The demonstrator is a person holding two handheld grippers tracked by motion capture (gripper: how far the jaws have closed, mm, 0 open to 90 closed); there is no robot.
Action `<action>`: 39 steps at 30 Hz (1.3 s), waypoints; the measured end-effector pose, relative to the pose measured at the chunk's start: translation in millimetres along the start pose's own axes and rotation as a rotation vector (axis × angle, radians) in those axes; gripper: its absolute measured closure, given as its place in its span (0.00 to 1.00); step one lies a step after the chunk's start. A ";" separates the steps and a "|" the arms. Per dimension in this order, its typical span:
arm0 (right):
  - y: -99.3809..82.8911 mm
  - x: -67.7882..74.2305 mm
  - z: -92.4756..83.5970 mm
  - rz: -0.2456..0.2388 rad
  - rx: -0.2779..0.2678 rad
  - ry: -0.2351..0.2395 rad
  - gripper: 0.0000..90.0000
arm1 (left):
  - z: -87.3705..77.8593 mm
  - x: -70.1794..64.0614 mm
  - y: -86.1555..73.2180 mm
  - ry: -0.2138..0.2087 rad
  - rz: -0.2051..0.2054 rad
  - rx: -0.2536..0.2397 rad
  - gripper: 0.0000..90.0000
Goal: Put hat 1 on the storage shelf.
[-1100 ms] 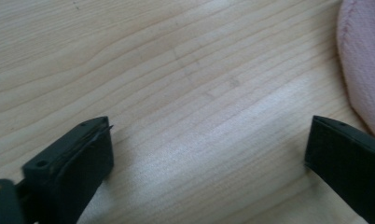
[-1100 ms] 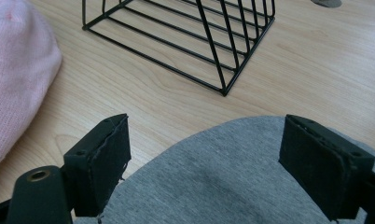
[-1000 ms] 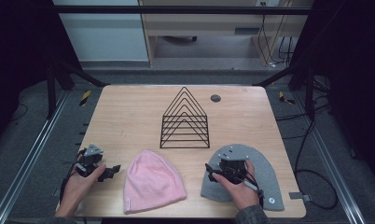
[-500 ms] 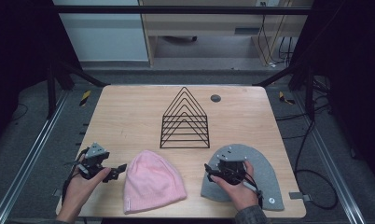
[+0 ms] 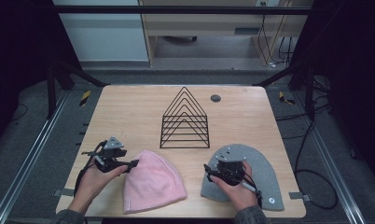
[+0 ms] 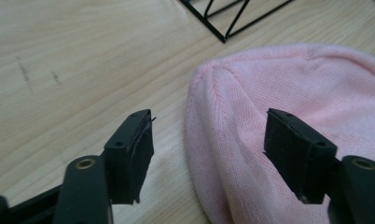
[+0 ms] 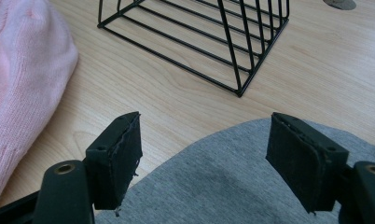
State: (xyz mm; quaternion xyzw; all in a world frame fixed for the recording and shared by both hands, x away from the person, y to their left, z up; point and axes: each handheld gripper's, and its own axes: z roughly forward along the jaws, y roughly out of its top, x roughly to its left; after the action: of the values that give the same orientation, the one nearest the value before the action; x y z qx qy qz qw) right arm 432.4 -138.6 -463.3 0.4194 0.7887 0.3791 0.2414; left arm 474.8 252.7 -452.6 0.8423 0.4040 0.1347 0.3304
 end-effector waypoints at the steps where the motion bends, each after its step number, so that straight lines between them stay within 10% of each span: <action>1: 0.0 0.3 0.2 0.000 -0.001 0.003 0.29 | 3.7 -1.0 -0.7 -0.007 0.003 0.013 0.38; 10: 2.2 8.2 2.5 -0.016 -0.005 0.025 0.31 | 9.0 -1.4 -0.5 -0.081 -0.015 -0.007 0.90; 22: 11.5 31.1 3.1 -0.060 -0.028 0.105 0.36 | -24.0 -22.6 19.2 -0.059 0.053 -0.133 0.94; 39: 10.5 29.3 1.3 -0.051 -0.026 0.105 0.36 | -49.6 -27.2 42.5 -0.050 0.098 -0.090 0.95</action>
State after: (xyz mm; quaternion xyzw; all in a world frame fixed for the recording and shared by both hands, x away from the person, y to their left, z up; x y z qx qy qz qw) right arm 422.8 -109.6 -457.5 0.3758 0.8056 0.4045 0.2148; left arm 458.1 234.6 -386.3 0.8485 0.3474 0.1478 0.3709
